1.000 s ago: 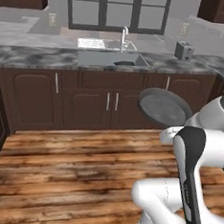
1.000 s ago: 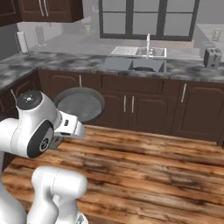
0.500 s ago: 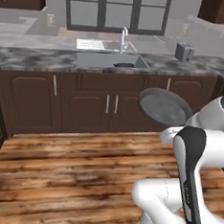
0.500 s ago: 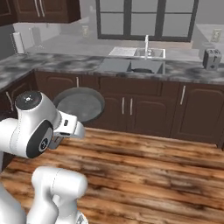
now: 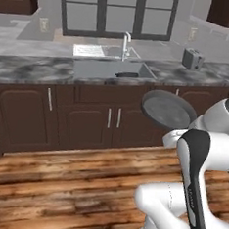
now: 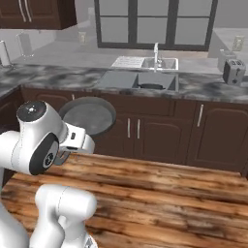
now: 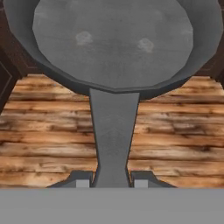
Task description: Move the pot and pan from the stove into the sink.
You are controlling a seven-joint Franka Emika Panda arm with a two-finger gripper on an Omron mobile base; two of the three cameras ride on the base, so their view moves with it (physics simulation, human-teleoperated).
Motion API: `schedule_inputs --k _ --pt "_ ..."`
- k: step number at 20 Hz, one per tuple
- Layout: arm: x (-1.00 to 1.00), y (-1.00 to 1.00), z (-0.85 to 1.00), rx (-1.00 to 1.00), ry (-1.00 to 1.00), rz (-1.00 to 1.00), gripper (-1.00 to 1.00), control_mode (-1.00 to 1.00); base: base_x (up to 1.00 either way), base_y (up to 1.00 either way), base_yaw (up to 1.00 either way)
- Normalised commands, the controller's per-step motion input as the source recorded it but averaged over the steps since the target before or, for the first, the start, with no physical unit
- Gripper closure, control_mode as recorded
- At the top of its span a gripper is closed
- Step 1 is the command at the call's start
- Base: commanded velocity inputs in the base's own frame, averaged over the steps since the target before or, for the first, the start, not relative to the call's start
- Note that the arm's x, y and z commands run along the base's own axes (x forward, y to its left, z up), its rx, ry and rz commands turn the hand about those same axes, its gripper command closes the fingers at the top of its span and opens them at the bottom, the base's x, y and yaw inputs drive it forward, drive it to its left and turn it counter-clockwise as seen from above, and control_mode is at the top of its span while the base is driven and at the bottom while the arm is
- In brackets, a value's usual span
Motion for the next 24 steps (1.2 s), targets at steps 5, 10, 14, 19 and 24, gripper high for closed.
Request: schedule_inputs --k 5,10,14,19,24 --pt "0.00 0.00 0.00 0.00 0.00 0.00 1.00 1.00 0.81 0.16 -0.07" --pt "0.00 0.00 0.00 0.00 0.00 0.00 1.00 1.00 0.84 0.22 -0.05" --pt "0.00 0.00 0.00 0.00 0.00 0.00 1.00 1.00 0.83 0.24 -0.05" --pt "0.00 0.00 0.00 0.00 0.00 0.00 1.00 1.00 0.79 0.24 -0.04" --pt "0.00 0.00 0.00 0.00 0.00 0.00 1.00 1.00 0.76 0.24 -0.04"
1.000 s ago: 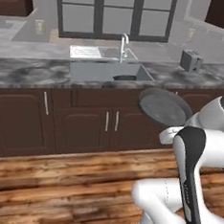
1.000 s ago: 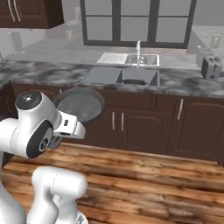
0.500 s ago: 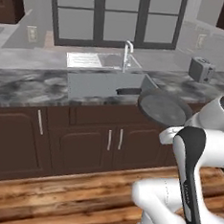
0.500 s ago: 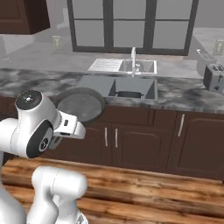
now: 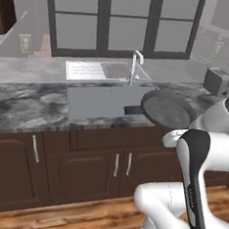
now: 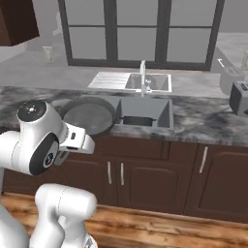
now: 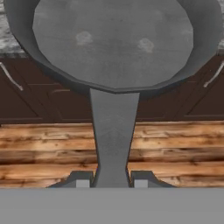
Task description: Move the pot and pan from the stove into the sink.
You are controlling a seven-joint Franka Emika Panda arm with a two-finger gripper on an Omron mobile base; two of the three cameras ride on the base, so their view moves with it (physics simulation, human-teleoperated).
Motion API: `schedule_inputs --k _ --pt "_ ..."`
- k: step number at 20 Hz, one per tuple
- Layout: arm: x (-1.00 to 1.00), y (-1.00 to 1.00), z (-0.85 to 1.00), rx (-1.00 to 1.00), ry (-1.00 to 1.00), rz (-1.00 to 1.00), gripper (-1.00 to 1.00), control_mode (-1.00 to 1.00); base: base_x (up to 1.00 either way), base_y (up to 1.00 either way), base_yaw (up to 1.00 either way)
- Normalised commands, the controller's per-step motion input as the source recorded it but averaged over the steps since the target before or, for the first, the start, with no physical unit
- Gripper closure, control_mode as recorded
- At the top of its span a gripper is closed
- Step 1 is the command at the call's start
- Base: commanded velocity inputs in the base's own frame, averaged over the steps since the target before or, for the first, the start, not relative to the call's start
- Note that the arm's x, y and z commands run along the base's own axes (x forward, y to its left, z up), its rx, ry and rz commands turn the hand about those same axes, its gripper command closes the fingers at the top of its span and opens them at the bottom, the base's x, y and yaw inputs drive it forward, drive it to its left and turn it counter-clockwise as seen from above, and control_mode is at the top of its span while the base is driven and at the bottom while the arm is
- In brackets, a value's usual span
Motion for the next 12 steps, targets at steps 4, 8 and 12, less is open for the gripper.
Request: schedule_inputs --k 4,8,12 --pt "0.00 0.00 0.00 0.00 0.00 0.00 1.00 1.00 0.66 0.19 -0.03" --pt "0.00 0.00 0.00 0.00 0.00 0.00 1.00 1.00 0.37 0.08 -0.02" --pt "0.00 0.00 0.00 0.00 0.00 0.00 1.00 1.00 0.01 -0.13 -0.02"
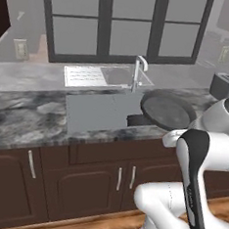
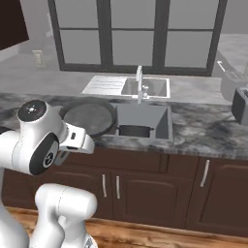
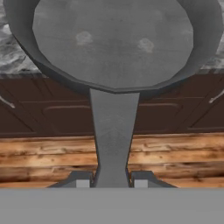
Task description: Move the pot and pan from the stove into the sink.
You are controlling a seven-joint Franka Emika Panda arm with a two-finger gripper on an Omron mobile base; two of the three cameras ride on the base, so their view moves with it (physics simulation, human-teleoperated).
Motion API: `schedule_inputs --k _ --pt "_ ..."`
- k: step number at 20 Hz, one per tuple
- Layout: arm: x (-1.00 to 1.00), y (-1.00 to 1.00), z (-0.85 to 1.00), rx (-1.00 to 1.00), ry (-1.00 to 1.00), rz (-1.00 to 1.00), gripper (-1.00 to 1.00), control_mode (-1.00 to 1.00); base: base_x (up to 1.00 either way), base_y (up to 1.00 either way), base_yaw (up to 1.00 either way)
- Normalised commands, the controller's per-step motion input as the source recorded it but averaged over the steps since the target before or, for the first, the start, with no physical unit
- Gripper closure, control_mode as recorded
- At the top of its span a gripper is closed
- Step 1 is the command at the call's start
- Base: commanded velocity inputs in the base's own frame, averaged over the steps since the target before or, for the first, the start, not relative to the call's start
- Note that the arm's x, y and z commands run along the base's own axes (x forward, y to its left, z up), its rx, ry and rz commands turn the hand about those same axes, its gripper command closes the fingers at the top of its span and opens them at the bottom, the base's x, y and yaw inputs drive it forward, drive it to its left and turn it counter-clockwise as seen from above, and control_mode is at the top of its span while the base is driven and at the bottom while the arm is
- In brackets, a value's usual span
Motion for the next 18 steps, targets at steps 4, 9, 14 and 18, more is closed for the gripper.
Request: schedule_inputs --k 4,9,14,18 --pt "0.00 0.00 0.00 0.00 0.00 0.00 1.00 1.00 0.12 -0.54 -0.03" --pt "0.00 0.00 0.00 0.00 0.00 0.00 1.00 1.00 0.07 -0.54 0.00" --pt "0.00 0.00 0.00 0.00 0.00 0.00 1.00 1.00 0.00 -0.33 0.01" --pt "0.00 0.00 0.00 0.00 0.00 0.00 1.00 1.00 0.12 0.00 0.00"
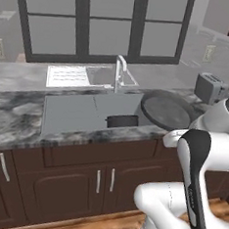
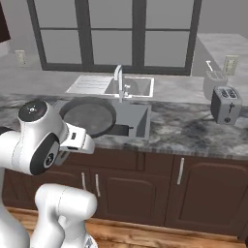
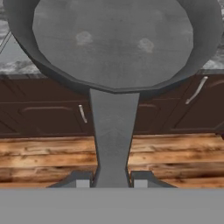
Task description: Move the pot and pan from the stove into the sink.
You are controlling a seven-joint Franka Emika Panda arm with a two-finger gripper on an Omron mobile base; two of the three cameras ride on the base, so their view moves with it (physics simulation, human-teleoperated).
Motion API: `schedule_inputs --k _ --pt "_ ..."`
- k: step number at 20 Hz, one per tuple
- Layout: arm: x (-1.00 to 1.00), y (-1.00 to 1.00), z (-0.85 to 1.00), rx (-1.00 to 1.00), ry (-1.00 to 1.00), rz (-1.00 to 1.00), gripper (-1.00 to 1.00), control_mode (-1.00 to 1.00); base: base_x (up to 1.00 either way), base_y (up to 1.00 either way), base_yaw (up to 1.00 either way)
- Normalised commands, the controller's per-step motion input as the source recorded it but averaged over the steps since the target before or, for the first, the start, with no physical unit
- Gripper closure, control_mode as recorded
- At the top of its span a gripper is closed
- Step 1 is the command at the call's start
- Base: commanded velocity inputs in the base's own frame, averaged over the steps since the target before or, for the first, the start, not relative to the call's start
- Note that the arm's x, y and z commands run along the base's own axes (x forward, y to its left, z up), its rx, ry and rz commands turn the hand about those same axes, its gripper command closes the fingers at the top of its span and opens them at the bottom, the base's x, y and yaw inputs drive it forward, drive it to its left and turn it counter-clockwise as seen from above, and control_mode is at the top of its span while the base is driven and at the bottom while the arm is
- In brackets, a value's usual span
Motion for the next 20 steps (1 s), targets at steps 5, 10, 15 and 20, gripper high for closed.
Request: schedule_inputs --k 5,10,15,20 --pt "0.00 0.00 0.00 0.00 0.00 0.00 1.00 1.00 0.61 0.00 -0.02" --pt "0.00 0.00 0.00 0.00 0.00 0.00 1.00 1.00 0.48 0.00 -0.02" --pt "0.00 0.00 0.00 0.00 0.00 0.00 1.00 1.00 0.03 0.00 0.00" --pt "0.06 0.00 0.00 0.00 0.00 0.00 1.00 -1.00 0.00 0.00 0.00"
